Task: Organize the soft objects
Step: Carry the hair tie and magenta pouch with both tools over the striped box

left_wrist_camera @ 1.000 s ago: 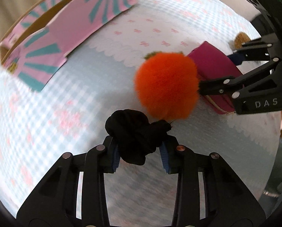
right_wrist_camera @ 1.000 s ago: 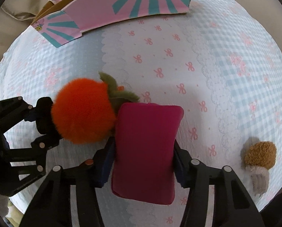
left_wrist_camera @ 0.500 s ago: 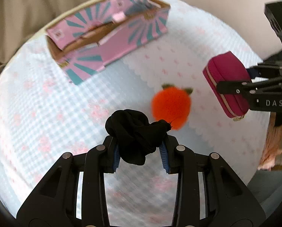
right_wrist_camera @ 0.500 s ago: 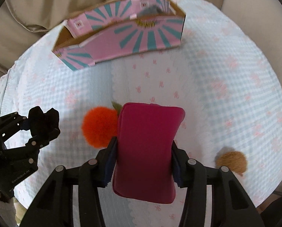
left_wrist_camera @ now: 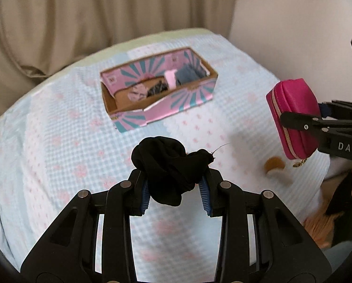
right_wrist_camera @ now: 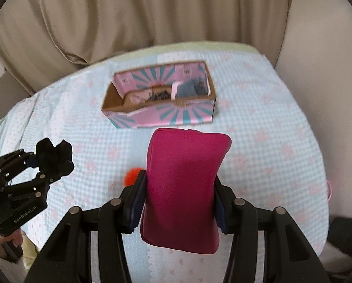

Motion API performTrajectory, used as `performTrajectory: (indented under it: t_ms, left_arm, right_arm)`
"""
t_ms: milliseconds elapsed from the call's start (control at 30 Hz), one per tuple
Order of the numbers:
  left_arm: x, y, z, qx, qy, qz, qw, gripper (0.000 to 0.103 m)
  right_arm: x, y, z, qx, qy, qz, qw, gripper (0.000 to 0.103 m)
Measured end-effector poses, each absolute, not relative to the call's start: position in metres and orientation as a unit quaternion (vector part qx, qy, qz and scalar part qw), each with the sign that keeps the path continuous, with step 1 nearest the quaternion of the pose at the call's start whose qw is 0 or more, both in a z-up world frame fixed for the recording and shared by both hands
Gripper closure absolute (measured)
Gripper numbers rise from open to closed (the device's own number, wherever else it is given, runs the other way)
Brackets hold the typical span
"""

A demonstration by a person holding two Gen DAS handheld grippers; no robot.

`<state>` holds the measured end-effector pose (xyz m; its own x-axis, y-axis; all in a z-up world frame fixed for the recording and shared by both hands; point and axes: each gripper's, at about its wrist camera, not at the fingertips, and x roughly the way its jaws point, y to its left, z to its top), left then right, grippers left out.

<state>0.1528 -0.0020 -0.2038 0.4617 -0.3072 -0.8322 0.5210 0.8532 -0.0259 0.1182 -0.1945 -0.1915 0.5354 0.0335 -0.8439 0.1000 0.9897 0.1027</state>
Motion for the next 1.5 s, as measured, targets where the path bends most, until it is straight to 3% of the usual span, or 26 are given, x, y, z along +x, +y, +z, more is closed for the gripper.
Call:
performTrajectory:
  t_ms: [400,800,1200,1500]
  left_arm:
    - [0.114,-0.047,-0.144,0.06,0.433,-0.176,0.882,0.072]
    - [0.187,-0.051,-0.119,-0.002,0.457,-0.124,0.881,0.072]
    - [0.329,-0.05,-0.143,-0.002,0.475,-0.122,0.871,0.072]
    - [0.43,-0.039,-0.23,0.004,0.537,-0.112,0.836,0.072]
  right_arm:
    - [0.099,-0.225,-0.124,0.054,0.439,0.04,0.896,0.057]
    - [0.166,-0.261,-0.086,0.063,0.428,0.074,0.899,0.057]
    - [0.304,-0.258,-0.105,0.085,0.47,0.082,0.875,0.057]
    - [0.412,-0.225,-0.186,0.08,0.543,0.105,0.829,0.057]
